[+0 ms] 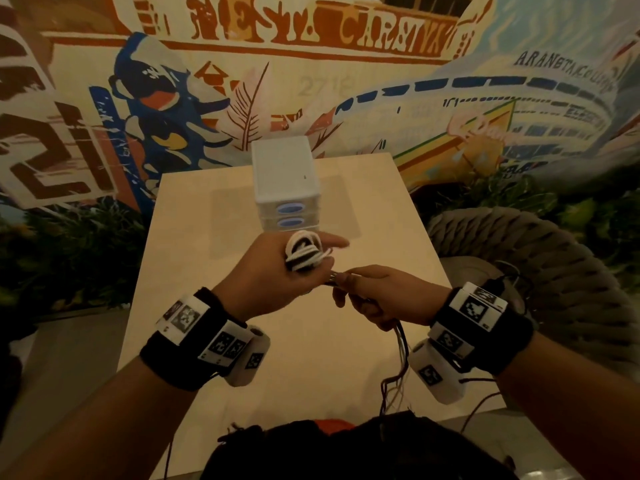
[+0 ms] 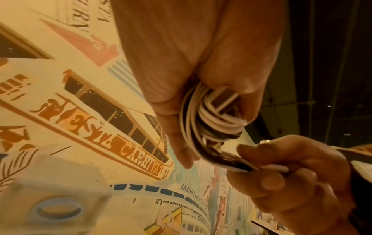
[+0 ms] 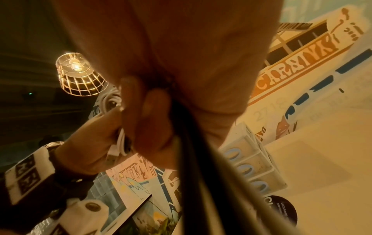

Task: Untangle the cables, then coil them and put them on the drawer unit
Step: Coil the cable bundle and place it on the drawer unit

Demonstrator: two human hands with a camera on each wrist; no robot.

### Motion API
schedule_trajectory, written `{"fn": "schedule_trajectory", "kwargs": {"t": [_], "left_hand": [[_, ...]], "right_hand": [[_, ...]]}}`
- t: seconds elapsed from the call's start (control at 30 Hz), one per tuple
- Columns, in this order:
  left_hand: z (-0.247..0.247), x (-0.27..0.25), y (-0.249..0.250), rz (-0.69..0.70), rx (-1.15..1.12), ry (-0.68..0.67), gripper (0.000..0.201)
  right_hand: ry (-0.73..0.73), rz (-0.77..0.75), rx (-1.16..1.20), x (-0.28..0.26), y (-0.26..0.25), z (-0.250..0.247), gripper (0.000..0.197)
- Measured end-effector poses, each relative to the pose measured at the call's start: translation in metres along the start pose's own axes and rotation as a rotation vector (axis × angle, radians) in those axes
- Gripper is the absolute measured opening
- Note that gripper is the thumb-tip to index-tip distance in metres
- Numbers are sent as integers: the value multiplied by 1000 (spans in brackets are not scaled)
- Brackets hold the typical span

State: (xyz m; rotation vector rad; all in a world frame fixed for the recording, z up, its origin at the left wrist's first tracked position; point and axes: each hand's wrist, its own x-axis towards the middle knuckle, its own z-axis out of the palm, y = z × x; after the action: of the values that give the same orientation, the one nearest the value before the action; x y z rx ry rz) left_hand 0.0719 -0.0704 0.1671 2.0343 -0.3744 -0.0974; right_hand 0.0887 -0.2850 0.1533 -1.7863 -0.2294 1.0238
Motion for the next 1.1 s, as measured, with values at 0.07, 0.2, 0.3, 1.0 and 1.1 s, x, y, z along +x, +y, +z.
{"fn": "schedule_trajectory", "kwargs": {"t": [0.07, 0.2, 0.3, 1.0, 1.1], "left_hand": [[-1, 0, -3, 52, 180, -64, 22], [-6, 3, -2, 74, 462, -170, 35], [-4, 1, 1, 115, 590, -294, 30], [33, 8, 19, 19, 1142, -505, 14], [36, 8, 20, -3, 1150, -515, 17]], "right_hand": [[2, 10, 6, 1, -3, 1, 45], [-13, 11, -2, 1, -6, -1, 45], [-32, 9, 48, 2, -3, -1, 47], [-222, 188, -416, 15, -38, -4, 24], [-190, 240, -510, 23, -39, 9, 10]]}}
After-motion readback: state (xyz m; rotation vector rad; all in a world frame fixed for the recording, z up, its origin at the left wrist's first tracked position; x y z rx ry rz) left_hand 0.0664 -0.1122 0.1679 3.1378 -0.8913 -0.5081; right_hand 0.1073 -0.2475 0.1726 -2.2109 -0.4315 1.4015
